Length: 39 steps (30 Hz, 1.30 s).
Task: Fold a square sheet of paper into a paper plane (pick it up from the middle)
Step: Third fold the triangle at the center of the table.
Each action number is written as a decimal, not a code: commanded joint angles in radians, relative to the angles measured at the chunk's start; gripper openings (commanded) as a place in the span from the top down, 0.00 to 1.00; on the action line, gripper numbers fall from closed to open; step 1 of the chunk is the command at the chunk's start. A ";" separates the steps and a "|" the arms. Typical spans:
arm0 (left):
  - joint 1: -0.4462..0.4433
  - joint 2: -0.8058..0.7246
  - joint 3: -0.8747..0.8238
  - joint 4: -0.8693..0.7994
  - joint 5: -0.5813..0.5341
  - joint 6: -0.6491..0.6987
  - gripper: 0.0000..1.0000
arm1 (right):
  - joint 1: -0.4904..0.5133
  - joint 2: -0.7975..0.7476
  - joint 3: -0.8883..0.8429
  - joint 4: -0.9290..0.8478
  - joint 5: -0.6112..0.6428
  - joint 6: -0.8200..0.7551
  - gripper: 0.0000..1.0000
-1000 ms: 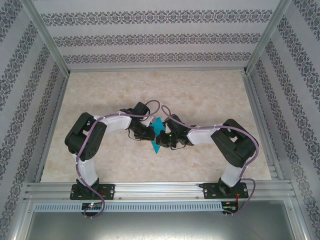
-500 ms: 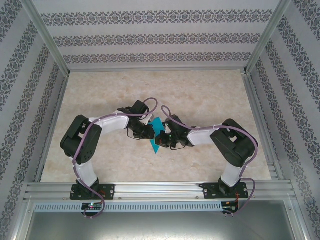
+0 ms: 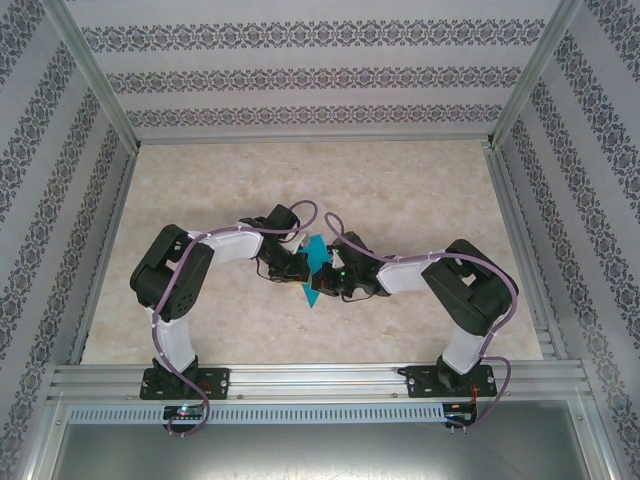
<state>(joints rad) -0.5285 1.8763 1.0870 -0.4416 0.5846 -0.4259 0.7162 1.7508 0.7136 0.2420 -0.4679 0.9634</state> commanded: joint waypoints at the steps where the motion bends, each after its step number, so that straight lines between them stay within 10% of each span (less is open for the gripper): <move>1: -0.002 0.054 -0.007 -0.022 -0.058 0.027 0.90 | 0.001 -0.058 -0.024 -0.038 0.026 -0.003 0.94; 39: 0.002 0.102 -0.022 -0.031 -0.080 0.055 0.90 | 0.023 -0.045 -0.040 0.024 -0.056 0.049 0.91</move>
<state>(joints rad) -0.5282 1.8980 1.1027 -0.4408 0.6022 -0.3954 0.7296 1.6920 0.6514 0.2417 -0.5091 1.0008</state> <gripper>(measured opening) 0.103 0.095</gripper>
